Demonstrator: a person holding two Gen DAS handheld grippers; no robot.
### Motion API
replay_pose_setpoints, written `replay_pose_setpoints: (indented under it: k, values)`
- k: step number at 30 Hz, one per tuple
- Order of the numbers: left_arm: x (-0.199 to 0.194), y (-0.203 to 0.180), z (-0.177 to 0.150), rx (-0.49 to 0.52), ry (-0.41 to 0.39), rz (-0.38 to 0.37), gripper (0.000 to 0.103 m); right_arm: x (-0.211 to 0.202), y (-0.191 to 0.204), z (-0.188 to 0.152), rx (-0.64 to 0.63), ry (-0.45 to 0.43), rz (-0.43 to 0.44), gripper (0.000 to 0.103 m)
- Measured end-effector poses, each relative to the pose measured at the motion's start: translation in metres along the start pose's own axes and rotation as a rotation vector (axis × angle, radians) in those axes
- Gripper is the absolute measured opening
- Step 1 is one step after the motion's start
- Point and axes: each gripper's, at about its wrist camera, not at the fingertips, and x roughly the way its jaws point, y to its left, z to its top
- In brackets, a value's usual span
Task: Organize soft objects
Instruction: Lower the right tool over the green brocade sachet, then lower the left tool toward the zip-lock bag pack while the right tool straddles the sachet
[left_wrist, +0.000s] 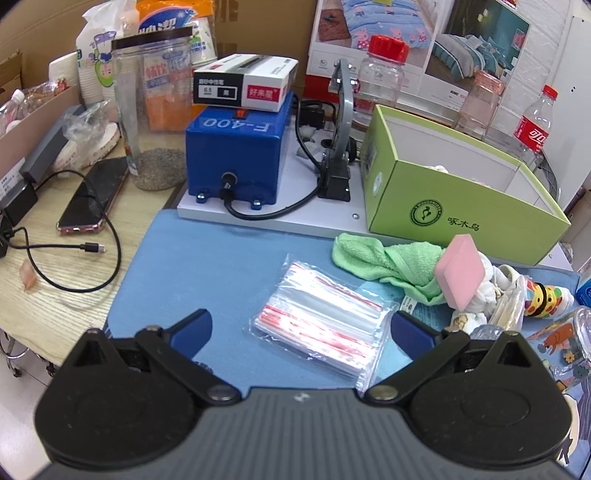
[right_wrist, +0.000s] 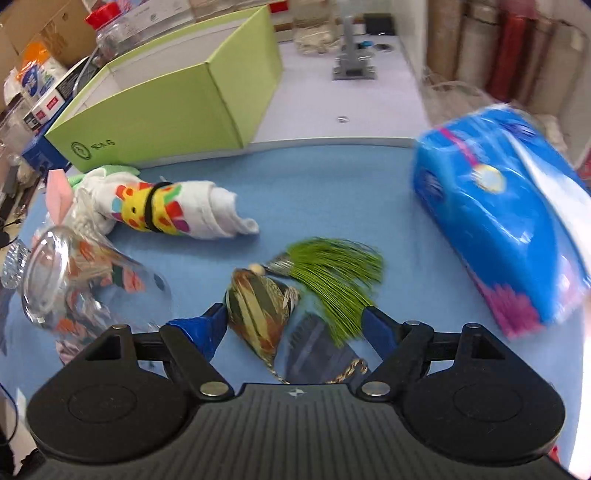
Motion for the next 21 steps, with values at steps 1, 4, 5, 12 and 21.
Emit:
replay_pose_setpoints:
  k: [1, 4, 5, 12, 21]
  values:
    - [0.000, 0.000, -0.001, -0.001, 0.001, -0.004, 0.102, -0.007, 0.004, -0.007, -0.022, -0.028, -0.017, 0.066]
    - [0.005, 0.000, -0.001, -0.025, 0.021, -0.007, 0.102, -0.013, 0.018, -0.022, -0.066, -0.106, -0.047, 0.066]
    - [0.007, 0.002, -0.001, -0.043, 0.031, -0.013, 0.102, -0.013, 0.020, -0.024, -0.060, -0.134, -0.045, 0.066]
    - [0.022, 0.011, 0.005, -0.129, 0.072, 0.020, 0.102, 0.008, 0.035, -0.036, -0.124, -0.213, -0.119, 0.069]
    - [0.037, -0.008, 0.022, 0.168, 0.092, 0.090, 0.102, 0.004, 0.030, -0.049, -0.130, -0.274, -0.117, 0.070]
